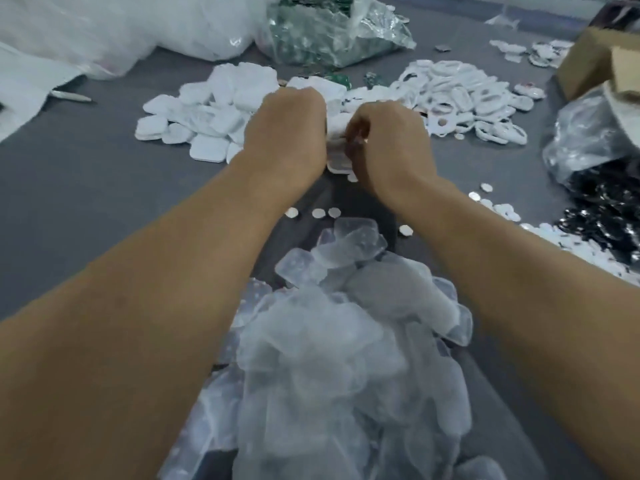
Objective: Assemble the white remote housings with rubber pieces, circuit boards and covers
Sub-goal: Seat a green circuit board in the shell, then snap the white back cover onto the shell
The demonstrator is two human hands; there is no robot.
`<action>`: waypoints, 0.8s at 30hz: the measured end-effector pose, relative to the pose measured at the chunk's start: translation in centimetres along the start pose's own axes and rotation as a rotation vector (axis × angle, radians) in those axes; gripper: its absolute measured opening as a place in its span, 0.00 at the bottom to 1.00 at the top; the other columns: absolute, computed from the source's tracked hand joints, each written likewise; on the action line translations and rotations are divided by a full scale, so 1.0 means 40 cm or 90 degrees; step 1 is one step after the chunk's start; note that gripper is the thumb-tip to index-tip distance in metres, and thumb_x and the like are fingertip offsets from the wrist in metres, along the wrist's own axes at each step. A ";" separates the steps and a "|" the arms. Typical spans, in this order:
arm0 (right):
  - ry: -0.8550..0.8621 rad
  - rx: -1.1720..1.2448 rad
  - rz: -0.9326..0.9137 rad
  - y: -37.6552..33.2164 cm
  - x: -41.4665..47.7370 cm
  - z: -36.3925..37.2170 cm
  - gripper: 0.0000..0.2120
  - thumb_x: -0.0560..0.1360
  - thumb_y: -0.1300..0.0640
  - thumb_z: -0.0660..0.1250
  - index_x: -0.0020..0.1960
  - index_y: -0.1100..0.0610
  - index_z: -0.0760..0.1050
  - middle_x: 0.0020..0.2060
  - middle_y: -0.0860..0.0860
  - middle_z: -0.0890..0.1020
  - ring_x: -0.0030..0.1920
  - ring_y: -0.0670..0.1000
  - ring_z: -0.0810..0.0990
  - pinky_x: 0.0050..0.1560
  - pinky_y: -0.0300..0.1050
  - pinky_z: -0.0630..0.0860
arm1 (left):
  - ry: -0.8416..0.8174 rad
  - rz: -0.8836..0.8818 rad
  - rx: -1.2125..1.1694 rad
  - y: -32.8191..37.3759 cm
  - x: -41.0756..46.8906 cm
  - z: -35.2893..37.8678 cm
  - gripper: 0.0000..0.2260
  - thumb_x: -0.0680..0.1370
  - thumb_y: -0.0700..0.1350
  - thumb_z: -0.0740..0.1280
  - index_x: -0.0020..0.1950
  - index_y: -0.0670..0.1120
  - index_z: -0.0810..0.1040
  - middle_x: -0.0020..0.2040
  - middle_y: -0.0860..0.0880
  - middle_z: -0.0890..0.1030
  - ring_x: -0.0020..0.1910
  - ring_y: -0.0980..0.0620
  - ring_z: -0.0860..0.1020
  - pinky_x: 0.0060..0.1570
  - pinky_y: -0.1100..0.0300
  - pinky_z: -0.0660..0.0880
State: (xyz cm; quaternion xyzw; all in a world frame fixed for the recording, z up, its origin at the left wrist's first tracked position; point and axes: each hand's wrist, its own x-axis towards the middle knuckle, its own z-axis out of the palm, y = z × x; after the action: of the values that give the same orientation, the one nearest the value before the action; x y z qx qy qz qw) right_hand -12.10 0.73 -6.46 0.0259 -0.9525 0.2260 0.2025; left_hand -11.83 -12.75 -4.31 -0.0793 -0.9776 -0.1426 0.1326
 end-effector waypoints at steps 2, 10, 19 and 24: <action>0.004 0.085 0.026 0.010 -0.010 -0.011 0.11 0.69 0.66 0.66 0.46 0.52 0.79 0.43 0.49 0.83 0.46 0.51 0.79 0.44 0.45 0.75 | 0.019 0.011 -0.020 -0.010 -0.006 0.001 0.11 0.75 0.32 0.64 0.53 0.40 0.82 0.53 0.38 0.80 0.54 0.35 0.78 0.53 0.42 0.79; 0.062 0.332 0.234 0.023 -0.039 -0.093 0.14 0.73 0.63 0.63 0.52 0.49 0.80 0.42 0.46 0.83 0.44 0.46 0.81 0.42 0.39 0.75 | 0.039 0.001 0.008 0.007 -0.049 -0.027 0.12 0.80 0.39 0.65 0.63 0.39 0.74 0.60 0.36 0.76 0.60 0.36 0.73 0.51 0.47 0.71; 0.026 0.617 0.190 0.109 -0.435 -0.403 0.12 0.79 0.66 0.67 0.54 0.54 0.84 0.45 0.54 0.87 0.44 0.49 0.84 0.48 0.39 0.80 | -0.097 0.039 -0.614 0.288 -0.327 -0.141 0.03 0.77 0.43 0.74 0.49 0.51 0.87 0.40 0.52 0.86 0.39 0.56 0.84 0.49 0.55 0.82; 0.040 0.503 0.137 0.185 -0.652 -0.531 0.23 0.70 0.57 0.76 0.64 0.54 0.79 0.56 0.54 0.84 0.54 0.55 0.84 0.53 0.46 0.80 | -0.262 -0.027 -0.906 0.435 -0.487 -0.126 0.03 0.76 0.39 0.75 0.43 0.46 0.86 0.37 0.48 0.86 0.35 0.54 0.84 0.43 0.59 0.82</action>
State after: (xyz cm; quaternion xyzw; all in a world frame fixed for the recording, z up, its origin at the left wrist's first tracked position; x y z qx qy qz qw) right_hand 18.70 15.63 -2.59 -0.0053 -0.7828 0.5954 0.1811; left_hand 11.28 -0.07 -0.64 -0.1521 -0.6555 -0.7265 -0.1394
